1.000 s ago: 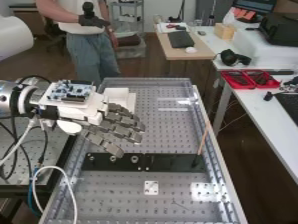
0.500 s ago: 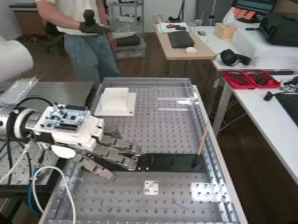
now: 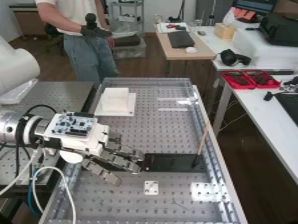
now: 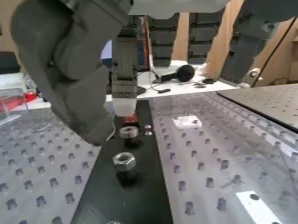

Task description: Grab the larger nut and place it in the white container

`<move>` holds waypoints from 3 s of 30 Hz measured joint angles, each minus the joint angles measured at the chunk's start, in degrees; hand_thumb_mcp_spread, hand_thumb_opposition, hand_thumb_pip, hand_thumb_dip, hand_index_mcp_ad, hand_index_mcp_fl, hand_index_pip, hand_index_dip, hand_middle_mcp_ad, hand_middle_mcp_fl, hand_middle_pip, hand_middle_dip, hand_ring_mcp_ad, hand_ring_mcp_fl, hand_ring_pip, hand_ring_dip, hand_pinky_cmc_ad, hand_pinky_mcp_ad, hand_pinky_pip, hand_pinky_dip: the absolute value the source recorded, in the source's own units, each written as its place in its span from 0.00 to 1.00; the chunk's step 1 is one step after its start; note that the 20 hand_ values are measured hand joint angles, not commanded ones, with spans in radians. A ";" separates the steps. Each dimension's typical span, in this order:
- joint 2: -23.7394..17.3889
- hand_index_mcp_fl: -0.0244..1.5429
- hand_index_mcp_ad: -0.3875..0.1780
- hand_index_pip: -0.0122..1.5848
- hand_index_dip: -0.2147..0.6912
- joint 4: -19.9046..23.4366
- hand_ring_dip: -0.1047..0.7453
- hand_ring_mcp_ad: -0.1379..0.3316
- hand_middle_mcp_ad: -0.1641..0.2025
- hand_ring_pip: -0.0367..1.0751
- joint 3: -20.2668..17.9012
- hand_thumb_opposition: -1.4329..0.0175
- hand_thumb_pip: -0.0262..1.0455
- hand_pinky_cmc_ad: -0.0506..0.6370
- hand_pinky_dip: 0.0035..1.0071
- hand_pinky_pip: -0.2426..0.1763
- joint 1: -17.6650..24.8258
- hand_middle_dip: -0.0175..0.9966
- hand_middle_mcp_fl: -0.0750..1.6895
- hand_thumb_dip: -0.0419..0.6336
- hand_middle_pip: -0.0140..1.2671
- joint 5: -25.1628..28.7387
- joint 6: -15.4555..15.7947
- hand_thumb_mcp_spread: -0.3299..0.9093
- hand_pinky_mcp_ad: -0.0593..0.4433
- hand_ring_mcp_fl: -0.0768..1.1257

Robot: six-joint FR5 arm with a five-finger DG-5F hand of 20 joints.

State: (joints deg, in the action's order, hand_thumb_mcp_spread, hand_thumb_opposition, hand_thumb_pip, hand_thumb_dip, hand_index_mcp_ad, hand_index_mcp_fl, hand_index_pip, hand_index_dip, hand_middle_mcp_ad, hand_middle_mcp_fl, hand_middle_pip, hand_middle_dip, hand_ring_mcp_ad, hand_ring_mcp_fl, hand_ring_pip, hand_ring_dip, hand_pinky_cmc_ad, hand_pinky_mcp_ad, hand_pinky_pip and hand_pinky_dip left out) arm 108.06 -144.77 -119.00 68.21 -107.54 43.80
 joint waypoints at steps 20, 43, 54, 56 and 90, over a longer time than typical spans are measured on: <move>1.78 0.01 0.48 0.98 0.50 1.35 0.28 0.64 0.65 0.11 0.21 0.34 0.73 0.62 0.40 0.37 0.45 0.23 0.05 0.46 0.10 0.34 0.55 0.54 0.76 0.06; 4.24 0.01 0.48 0.98 0.49 3.90 0.29 0.64 0.65 0.12 -0.12 0.34 0.73 0.62 0.40 0.36 0.41 0.24 0.05 0.46 0.10 2.49 0.35 0.54 0.74 0.06; 4.27 0.01 0.48 0.98 0.49 4.90 0.29 0.64 0.64 0.12 -0.25 0.34 0.74 0.62 0.41 0.36 0.78 0.24 0.05 0.46 0.10 1.58 0.68 0.54 0.74 0.06; 4.30 0.01 0.48 0.98 0.49 4.76 0.29 0.65 0.64 0.12 -0.11 0.34 0.74 0.62 0.41 0.37 0.87 0.23 0.05 0.46 0.10 1.55 0.73 0.54 0.74 0.06; 5.44 0.01 0.48 0.98 0.46 5.48 0.29 0.65 0.65 0.12 -0.64 0.34 0.77 0.62 0.42 0.37 0.65 0.24 0.05 0.49 0.10 2.16 -0.13 0.54 0.74 0.06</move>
State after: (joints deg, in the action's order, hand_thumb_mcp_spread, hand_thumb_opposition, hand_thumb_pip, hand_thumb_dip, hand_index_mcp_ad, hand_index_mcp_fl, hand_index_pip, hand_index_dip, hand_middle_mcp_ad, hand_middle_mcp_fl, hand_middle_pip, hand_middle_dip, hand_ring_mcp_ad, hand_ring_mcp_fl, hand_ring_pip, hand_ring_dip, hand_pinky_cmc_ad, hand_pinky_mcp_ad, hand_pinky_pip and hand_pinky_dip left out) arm 113.49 -139.29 -119.64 68.86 -105.37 43.68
